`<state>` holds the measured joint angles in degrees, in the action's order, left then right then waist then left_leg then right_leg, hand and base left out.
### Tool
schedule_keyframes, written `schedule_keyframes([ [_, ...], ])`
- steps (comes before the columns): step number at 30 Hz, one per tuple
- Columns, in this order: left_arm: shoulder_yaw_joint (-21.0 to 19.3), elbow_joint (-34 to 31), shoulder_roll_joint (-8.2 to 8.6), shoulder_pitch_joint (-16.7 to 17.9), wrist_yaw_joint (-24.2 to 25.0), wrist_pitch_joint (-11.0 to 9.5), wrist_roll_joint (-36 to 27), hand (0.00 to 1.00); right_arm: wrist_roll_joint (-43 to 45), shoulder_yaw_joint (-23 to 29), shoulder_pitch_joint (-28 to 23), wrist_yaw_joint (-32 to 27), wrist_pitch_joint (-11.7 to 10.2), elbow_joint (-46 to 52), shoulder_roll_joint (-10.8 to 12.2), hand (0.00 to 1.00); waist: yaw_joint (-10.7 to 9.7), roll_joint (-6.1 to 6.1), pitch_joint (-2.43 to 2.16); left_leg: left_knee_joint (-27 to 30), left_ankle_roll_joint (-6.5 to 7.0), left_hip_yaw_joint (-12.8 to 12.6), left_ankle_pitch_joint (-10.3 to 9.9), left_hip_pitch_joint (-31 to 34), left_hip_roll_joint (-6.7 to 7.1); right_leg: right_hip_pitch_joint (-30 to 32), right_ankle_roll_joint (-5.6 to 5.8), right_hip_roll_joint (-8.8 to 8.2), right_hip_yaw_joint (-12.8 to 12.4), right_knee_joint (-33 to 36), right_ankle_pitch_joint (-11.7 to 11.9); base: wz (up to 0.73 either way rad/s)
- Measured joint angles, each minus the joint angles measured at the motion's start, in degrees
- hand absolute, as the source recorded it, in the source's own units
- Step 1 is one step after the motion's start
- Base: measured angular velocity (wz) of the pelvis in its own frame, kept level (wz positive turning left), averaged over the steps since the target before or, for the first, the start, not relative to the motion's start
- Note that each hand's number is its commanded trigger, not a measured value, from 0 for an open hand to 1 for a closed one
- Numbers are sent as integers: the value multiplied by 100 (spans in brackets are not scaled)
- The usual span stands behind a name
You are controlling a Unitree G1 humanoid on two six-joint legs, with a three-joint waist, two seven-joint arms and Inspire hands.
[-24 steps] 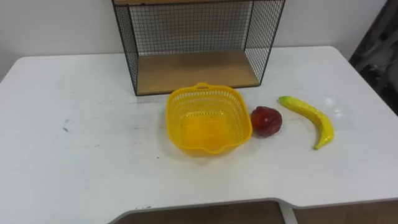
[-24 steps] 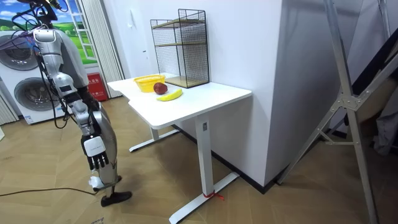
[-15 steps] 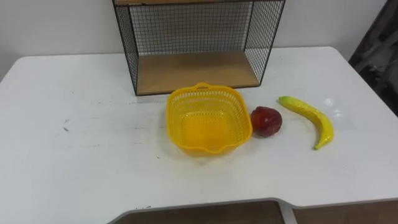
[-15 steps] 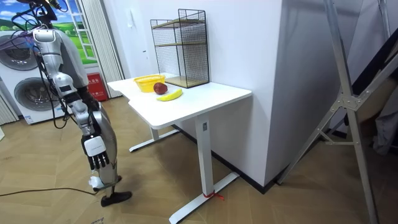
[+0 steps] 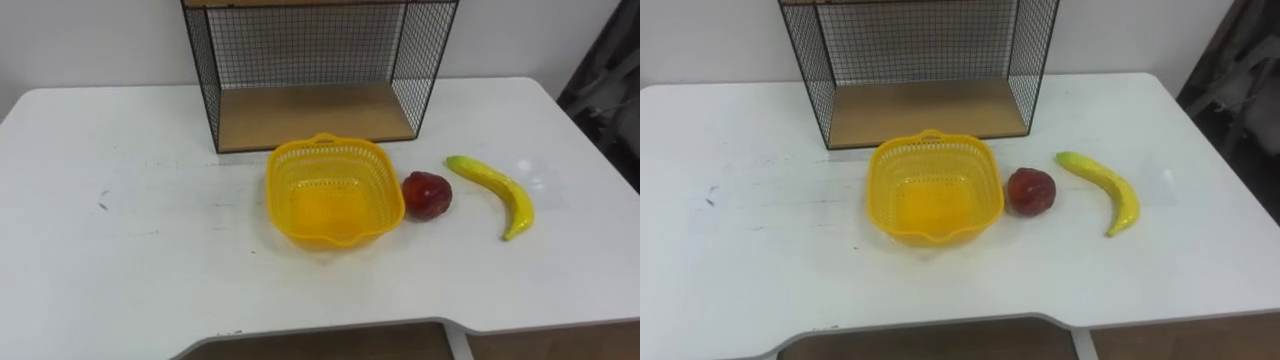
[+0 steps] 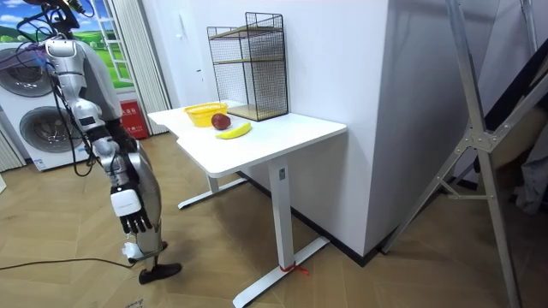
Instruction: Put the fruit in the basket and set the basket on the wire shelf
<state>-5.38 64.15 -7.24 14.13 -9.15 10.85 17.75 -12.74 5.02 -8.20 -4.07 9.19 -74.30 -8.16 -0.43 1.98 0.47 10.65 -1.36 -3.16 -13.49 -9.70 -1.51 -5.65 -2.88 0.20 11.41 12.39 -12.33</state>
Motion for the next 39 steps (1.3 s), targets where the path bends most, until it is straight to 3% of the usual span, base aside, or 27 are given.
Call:
schedule_keyframes([
  [6,-359,-5,0,116,-2,-106,-22,0,-3133,859,-83,-334,-221,9,15,0,-208,-27,-1,0,0,-8,0,-9,-4,-47,10,13,8,-67,26,1],
  [12,-941,-139,1,197,-34,-181,35,0,-5527,2189,-82,-810,-318,71,-10,0,-409,-39,-7,8,0,-9,0,7,4,-23,14,4,-11,-64,23,-1],
  [14,-1056,-275,-1,259,-37,-229,31,0,-5892,2551,-99,-954,-360,162,-15,0,-427,-32,-10,10,0,-26,0,12,5,-6,14,2,-15,-54,22,0],
  [21,-1154,-605,-40,384,-5,-273,29,0,-6019,3275,18,-1656,-633,1468,-188,0,-561,29,-65,22,0,-114,0,31,18,108,28,-16,-84,49,8,-5],
  [31,-1137,-797,-48,421,-2,-461,-6,0,-5372,3323,326,-2614,-1015,3918,-595,0,-552,155,-44,-1,2,-175,1,104,12,242,34,11,-177,31,42,-4],
  [35,-1118,-814,-73,395,-1,-514,24,0,-4242,3169,498,-2827,-1123,4597,-715,0,-476,216,-19,-14,2,-224,1,159,11,268,36,31,-193,30,54,-4],
  [39,-913,-831,-85,414,-2,-514,44,0,-3377,2842,492,-2845,-1168,5475,-733,0,-413,188,-37,-41,2,-227,1,219,15,322,42,32,-194,36,72,-3],
])
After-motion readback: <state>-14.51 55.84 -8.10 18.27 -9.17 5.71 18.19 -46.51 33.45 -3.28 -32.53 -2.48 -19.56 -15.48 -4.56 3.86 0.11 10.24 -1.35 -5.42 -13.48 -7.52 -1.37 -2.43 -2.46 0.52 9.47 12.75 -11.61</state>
